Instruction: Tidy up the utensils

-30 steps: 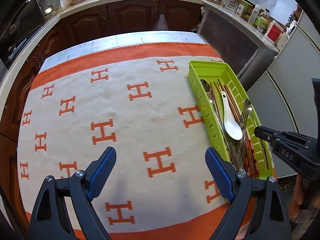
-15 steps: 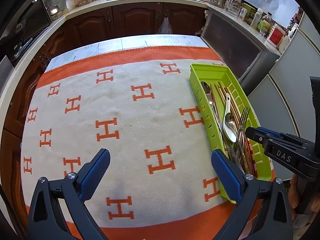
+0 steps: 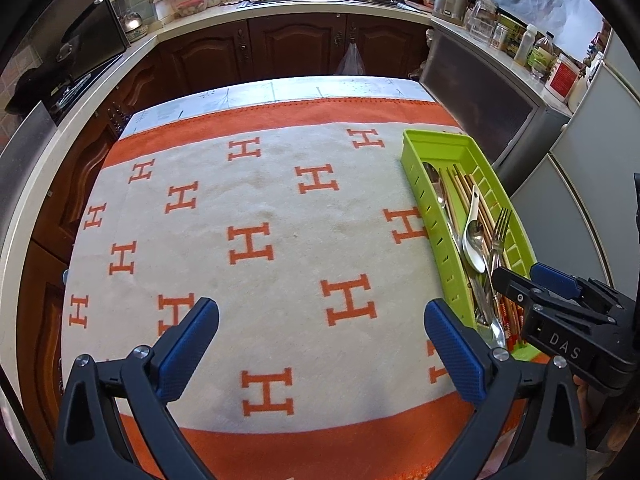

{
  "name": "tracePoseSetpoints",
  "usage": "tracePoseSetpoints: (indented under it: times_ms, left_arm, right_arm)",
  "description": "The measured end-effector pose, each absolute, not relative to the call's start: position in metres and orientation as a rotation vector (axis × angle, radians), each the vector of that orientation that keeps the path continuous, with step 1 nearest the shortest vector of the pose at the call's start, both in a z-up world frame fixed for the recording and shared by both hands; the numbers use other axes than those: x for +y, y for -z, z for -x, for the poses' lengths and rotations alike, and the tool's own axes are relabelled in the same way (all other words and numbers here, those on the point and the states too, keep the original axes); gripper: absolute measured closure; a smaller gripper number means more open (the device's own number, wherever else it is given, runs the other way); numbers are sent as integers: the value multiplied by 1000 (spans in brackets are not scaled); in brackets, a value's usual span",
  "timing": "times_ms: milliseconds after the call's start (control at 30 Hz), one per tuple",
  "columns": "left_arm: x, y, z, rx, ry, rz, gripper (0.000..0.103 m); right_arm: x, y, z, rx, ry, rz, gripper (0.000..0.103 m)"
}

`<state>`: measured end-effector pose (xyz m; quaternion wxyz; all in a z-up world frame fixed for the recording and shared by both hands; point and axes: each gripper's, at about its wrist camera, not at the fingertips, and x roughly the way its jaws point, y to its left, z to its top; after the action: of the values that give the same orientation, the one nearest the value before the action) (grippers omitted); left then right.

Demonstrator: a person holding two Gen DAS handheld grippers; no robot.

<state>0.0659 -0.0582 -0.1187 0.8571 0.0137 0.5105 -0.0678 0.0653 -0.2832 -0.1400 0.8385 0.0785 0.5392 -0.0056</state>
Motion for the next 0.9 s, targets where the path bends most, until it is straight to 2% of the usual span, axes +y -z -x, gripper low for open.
tracePoseSetpoints:
  times_ms: [300,400,800,900]
  left_arm:
    - [-31,118,-36,1077,62,-23,1]
    - [-21,108,-28,1036,31,-4,1]
    - [2,47,0,888,1,7,1]
    - [-1,33,7,841,0,-12,1]
  right_arm:
    - [-262,131,-35,1120,-39,-166,29]
    - [-252,119,-26,1099,-74,-176,28]
    - [-212,29,4,894,-180,-142,26]
    - [-208,2,12,846,-194,-145,20]
